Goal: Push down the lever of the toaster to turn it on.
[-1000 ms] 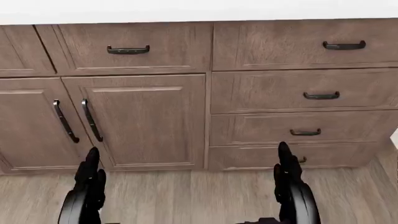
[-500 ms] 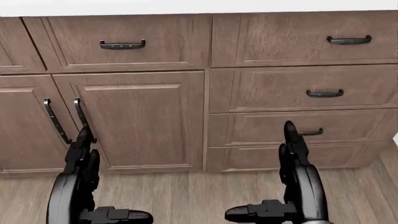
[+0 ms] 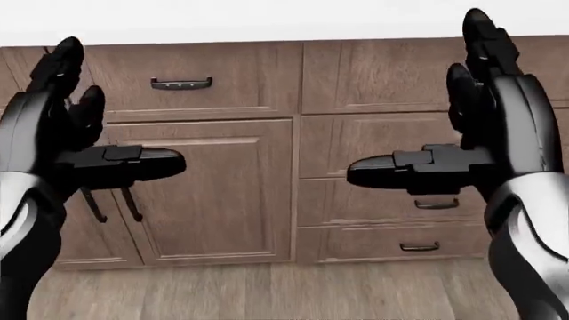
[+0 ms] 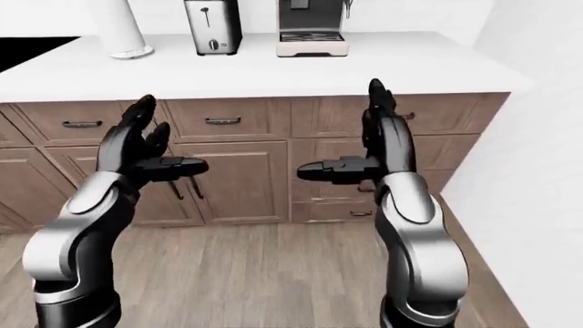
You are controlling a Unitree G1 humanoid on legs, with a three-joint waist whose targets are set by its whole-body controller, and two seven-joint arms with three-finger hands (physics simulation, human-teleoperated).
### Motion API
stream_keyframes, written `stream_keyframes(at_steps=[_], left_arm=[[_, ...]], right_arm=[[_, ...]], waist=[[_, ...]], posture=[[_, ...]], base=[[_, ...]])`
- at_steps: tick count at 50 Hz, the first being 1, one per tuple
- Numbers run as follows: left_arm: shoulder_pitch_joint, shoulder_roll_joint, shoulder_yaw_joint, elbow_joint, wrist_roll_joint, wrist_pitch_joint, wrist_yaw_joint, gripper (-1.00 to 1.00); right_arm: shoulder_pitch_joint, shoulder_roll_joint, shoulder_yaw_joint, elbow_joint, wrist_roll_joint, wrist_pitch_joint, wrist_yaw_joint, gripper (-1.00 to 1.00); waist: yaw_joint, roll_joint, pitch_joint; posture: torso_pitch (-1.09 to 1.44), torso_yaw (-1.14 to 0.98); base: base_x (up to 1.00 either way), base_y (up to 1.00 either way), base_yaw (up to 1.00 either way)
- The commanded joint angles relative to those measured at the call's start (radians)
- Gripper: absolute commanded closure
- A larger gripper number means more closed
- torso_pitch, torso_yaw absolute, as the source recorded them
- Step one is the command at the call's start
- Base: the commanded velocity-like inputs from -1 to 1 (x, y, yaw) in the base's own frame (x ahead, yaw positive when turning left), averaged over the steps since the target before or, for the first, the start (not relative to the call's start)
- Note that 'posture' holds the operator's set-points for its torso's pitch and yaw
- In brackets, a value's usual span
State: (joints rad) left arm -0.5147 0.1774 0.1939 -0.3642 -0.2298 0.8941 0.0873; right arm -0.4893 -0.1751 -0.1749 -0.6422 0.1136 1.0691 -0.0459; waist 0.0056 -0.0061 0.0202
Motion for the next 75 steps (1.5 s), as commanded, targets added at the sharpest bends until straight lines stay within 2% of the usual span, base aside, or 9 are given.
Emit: stream_keyframes(at_steps=[1,36,42,52,57,63,66,68,75], left_arm=[[-0.054,0.028,0.012,-0.056,-0.038,0.018,0.018,-1.00],[-0.231,0.266,0.151,-0.188,-0.464,0.219,0.323,-1.00],[-0.230,0.271,0.142,-0.192,-0.486,0.216,0.344,-1.00],[-0.232,0.283,0.148,-0.194,-0.540,0.213,0.379,-1.00],[-0.231,0.288,0.144,-0.197,-0.553,0.210,0.392,-1.00],[-0.231,0.299,0.141,-0.191,-0.562,0.200,0.392,-1.00],[-0.228,0.299,0.137,-0.188,-0.560,0.194,0.389,-1.00],[-0.231,0.300,0.137,-0.187,-0.559,0.193,0.389,-1.00],[-0.236,0.297,0.135,-0.191,-0.561,0.199,0.393,-1.00]], right_arm=[[-0.056,-0.034,0.008,-0.031,-0.008,0.045,-0.010,-1.00],[-0.315,-0.078,-0.146,-0.193,0.318,0.308,-0.211,-1.00],[-0.311,-0.090,-0.149,-0.190,0.362,0.299,-0.244,-1.00],[-0.289,-0.116,-0.143,-0.173,0.438,0.261,-0.296,-1.00],[-0.286,-0.127,-0.143,-0.167,0.470,0.250,-0.318,-1.00],[-0.289,-0.134,-0.141,-0.165,0.506,0.250,-0.351,-1.00],[-0.277,-0.141,-0.129,-0.156,0.514,0.230,-0.359,-1.00],[-0.278,-0.143,-0.131,-0.155,0.525,0.231,-0.367,-1.00],[-0.272,-0.153,-0.132,-0.147,0.554,0.217,-0.385,-1.00]], waist=[[0.001,0.002,-0.018],[-0.006,0.006,-0.017],[-0.016,0.115,-0.012],[-0.014,-0.037,0.012],[-0.013,-0.045,-0.014],[-0.019,0.022,0.010],[-0.025,0.138,-0.038],[-0.014,0.093,0.010],[-0.015,0.014,0.013]], posture=[[0.00,0.00],[0.00,0.00],[0.00,0.00],[0.00,0.00],[0.00,0.00],[0.00,0.00],[0.00,0.00],[0.00,0.00],[0.00,0.00]], base=[[0.00,0.00,0.00],[0.00,0.05,0.00],[0.00,0.34,0.00],[0.00,0.46,0.00],[0.00,0.52,0.00],[0.01,0.52,0.00],[0.01,0.53,0.00],[0.01,0.52,0.00],[0.01,0.52,0.00]])
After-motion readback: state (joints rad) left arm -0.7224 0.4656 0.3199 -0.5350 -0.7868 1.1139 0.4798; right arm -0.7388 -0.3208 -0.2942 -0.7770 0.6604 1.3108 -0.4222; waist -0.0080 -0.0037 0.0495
